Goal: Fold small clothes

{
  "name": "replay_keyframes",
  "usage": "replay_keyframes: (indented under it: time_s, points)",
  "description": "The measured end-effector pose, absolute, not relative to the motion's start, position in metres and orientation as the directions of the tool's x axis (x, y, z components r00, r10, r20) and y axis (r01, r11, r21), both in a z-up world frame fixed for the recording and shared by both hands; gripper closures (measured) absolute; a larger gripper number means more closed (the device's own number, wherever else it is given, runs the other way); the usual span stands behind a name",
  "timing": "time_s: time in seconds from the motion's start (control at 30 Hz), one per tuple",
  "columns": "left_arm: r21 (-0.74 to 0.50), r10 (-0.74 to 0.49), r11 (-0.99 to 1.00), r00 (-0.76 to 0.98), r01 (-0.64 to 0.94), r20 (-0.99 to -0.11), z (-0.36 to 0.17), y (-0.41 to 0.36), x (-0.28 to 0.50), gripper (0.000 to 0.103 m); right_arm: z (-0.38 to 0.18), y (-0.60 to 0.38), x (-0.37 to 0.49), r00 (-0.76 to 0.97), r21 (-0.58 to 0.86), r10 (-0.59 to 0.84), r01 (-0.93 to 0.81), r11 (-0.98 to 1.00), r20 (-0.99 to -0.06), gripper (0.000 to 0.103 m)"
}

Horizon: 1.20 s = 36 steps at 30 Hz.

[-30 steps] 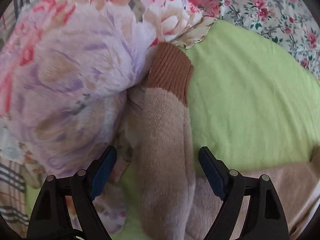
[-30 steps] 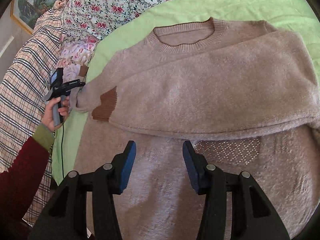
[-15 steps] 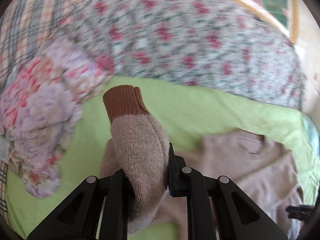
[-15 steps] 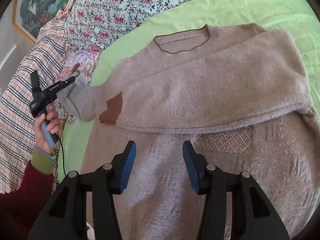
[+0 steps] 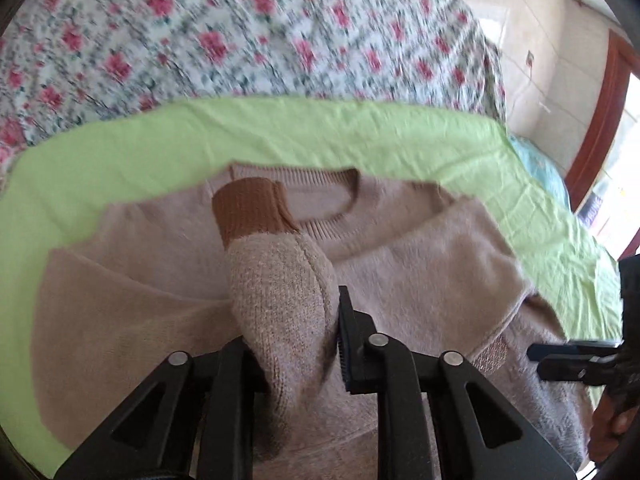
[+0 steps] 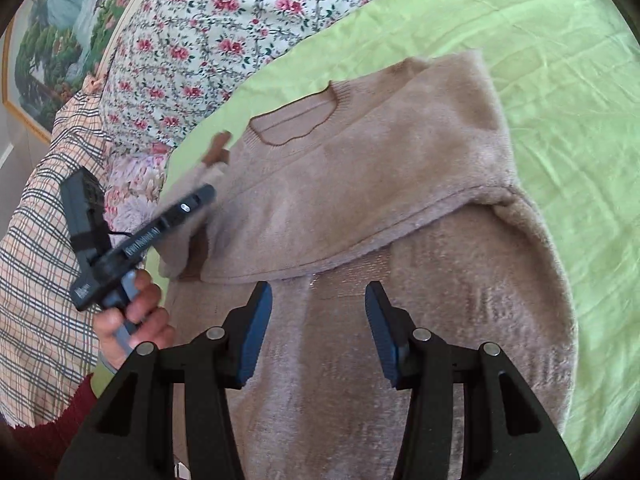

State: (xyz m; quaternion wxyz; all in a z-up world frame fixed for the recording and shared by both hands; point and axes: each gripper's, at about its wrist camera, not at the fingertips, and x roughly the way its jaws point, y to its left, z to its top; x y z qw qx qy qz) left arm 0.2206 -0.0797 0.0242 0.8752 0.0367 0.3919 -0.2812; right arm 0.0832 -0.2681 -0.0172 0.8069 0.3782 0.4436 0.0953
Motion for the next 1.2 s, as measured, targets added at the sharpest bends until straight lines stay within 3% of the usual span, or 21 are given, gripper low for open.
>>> replay_keyframes:
  time_s: [0.03, 0.1, 0.17, 0.37, 0.47, 0.67, 0.77, 0.8, 0.83, 0.87, 1.03, 1.2]
  points:
    - [-0.167, -0.464, 0.838, 0.515, 0.52, -0.72, 0.017, -0.082, 0.22, 0.077, -0.018, -0.27, 0.085, 0.588, 0.696, 0.488, 0.186, 0.694, -0.645, 0.053]
    - [-0.207, -0.475, 0.834, 0.474, 0.512, -0.741, 0.003, -0.077, 0.223, 0.042, -0.019, -0.27, 0.09, 0.589, 0.698, 0.489, 0.189, 0.691, -0.643, 0.053]
    - [-0.206, -0.467, 0.844, 0.492, 0.495, -0.735, 0.001, -0.068, 0.216, 0.032, -0.017, -0.268, 0.098, 0.592, 0.699, 0.491, 0.18, 0.692, -0.639, 0.053]
    - [-0.204, -0.453, 0.867, 0.546, 0.455, -0.705, 0.017, -0.009, 0.175, 0.03, -0.013, -0.25, 0.147, 0.601, 0.737, 0.545, 0.111, 0.667, -0.584, 0.053]
    - [-0.144, -0.365, 0.912, 0.603, 0.383, -0.709, 0.02, 0.026, 0.164, 0.027, -0.016, -0.238, 0.183, 0.596, 0.757, 0.575, 0.088, 0.648, -0.561, 0.053]
    - [-0.152, -0.213, 0.977, 0.601, 0.151, -0.77, -0.002, 0.106, 0.184, 0.027, -0.035, -0.213, 0.254, 0.563, 0.75, 0.584, 0.1, 0.654, -0.585, 0.053]
    - [-0.176, -0.196, 0.98, 0.575, 0.091, -0.794, -0.015, 0.125, 0.201, 0.027, -0.054, -0.203, 0.28, 0.514, 0.76, 0.612, 0.129, 0.637, -0.601, 0.053]
    - [-0.178, -0.196, 0.98, 0.561, 0.087, -0.804, -0.019, 0.123, 0.208, 0.027, -0.055, -0.203, 0.282, 0.513, 0.765, 0.618, 0.129, 0.631, -0.596, 0.055]
    - [-0.169, -0.188, 0.982, 0.558, 0.086, -0.808, -0.022, 0.122, 0.211, 0.027, -0.049, -0.203, 0.281, 0.529, 0.769, 0.617, 0.114, 0.629, -0.582, 0.079]
    - [-0.149, -0.173, 0.985, 0.564, 0.089, -0.808, -0.022, 0.119, 0.214, 0.027, -0.039, -0.205, 0.275, 0.56, 0.77, 0.605, 0.095, 0.631, -0.565, 0.095]
    - [-0.092, -0.127, 0.992, 0.572, 0.09, -0.81, -0.021, 0.104, 0.228, 0.025, 0.018, -0.243, 0.224, 0.729, 0.765, 0.51, 0.029, 0.643, -0.457, 0.094]
    - [-0.03, -0.047, 0.999, 0.598, 0.039, -0.8, -0.017, 0.094, 0.232, 0.029, 0.029, -0.294, 0.158, 0.804, 0.748, 0.391, 0.097, 0.657, -0.448, 0.094]
